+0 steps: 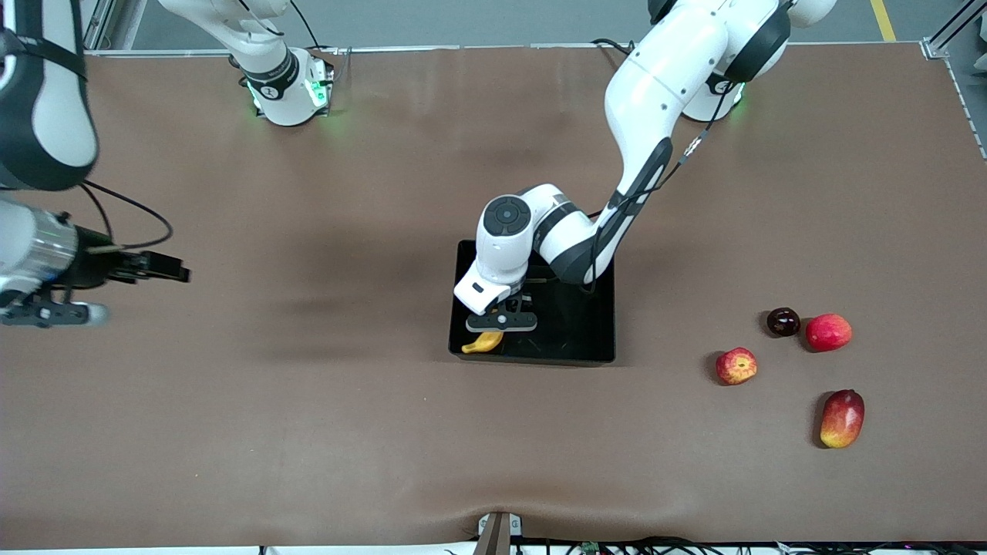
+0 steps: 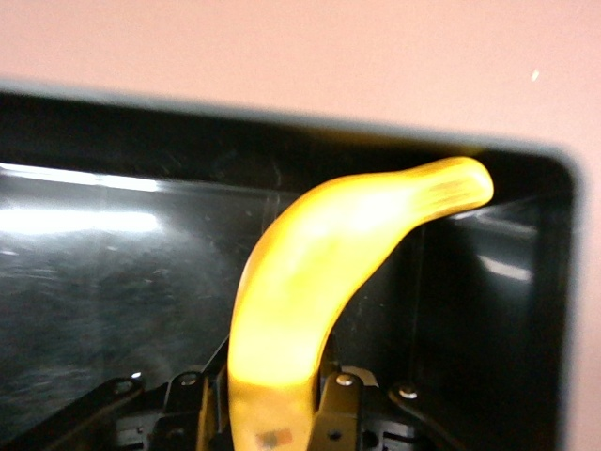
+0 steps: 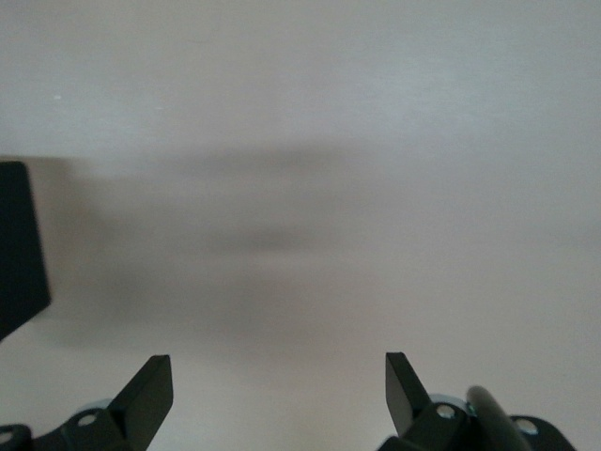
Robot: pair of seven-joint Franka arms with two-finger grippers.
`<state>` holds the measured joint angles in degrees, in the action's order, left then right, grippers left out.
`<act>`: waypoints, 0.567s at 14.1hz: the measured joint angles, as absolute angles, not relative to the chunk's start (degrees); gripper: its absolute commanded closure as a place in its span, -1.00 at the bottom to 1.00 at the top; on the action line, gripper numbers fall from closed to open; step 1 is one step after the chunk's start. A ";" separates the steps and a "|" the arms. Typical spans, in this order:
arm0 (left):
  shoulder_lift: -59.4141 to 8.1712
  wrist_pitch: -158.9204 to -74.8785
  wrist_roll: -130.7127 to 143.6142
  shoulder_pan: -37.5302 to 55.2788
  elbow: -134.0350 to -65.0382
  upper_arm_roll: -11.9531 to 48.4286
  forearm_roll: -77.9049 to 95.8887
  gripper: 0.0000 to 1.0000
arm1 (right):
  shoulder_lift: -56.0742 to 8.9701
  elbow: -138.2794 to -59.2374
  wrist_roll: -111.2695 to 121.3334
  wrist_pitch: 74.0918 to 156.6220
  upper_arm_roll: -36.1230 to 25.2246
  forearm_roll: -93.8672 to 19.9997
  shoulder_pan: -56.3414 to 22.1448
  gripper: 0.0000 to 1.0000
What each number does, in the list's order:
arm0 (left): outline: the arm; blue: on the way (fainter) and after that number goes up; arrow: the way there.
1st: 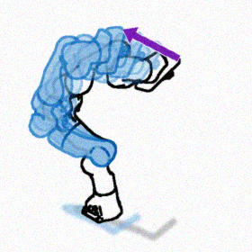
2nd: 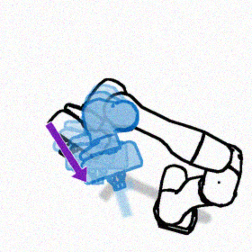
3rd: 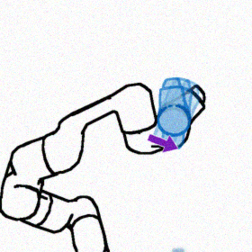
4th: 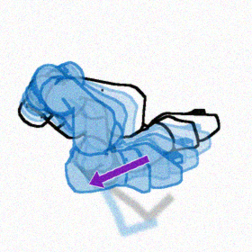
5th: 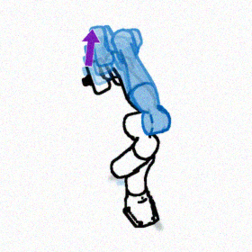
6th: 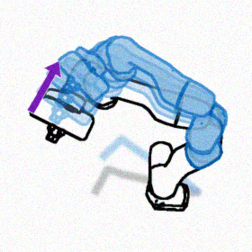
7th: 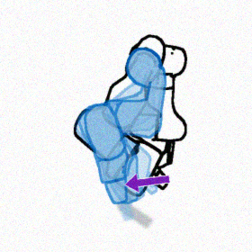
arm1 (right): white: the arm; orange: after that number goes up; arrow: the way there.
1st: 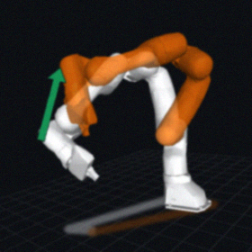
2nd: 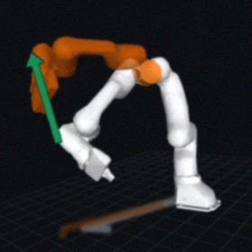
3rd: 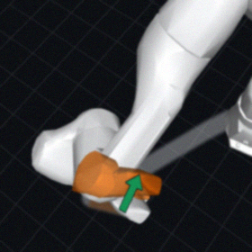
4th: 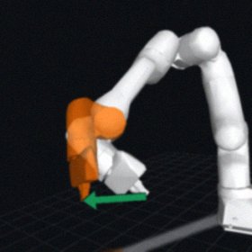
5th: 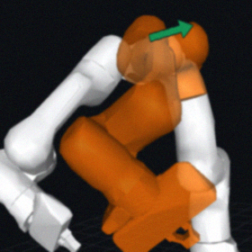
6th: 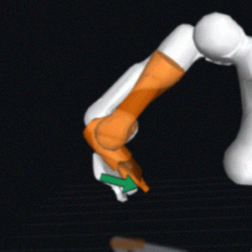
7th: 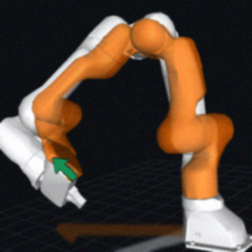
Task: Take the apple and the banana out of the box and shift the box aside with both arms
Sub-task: 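Carry the banana toward the fruits while the right gripper reaches the tray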
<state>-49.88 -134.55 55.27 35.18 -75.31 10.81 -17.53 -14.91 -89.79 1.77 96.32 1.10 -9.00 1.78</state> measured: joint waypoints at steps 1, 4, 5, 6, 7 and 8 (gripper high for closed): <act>-48.17 -132.63 55.27 35.12 -75.18 10.80 -17.58 1.00 | -15.67 -89.81 1.21 96.73 1.13 -10.31 0.74 -1.00; -41.97 -125.40 53.43 33.45 -75.02 10.76 -17.60 1.00 | -17.87 -89.81 -3.39 99.63 1.29 -11.55 -4.17 -1.00; -39.99 -123.18 51.41 32.25 -75.03 10.75 -17.60 1.00 | -18.53 -89.82 -5.51 101.20 1.36 -11.60 -6.41 -1.00; -38.29 -121.51 48.99 30.73 -75.07 10.79 -17.43 1.00 | -19.28 -89.82 -7.74 103.15 1.40 -11.70 -8.60 -1.00; -37.10 -120.67 46.60 29.03 -75.14 10.85 -16.76 1.00 | -20.07 -89.82 -9.78 105.13 1.46 -11.93 -10.67 -1.00; -36.34 -120.41 43.95 27.22 -75.21 10.87 -15.74 1.00 | -20.95 -89.82 -11.89 107.06 1.50 -12.12 -12.79 -1.00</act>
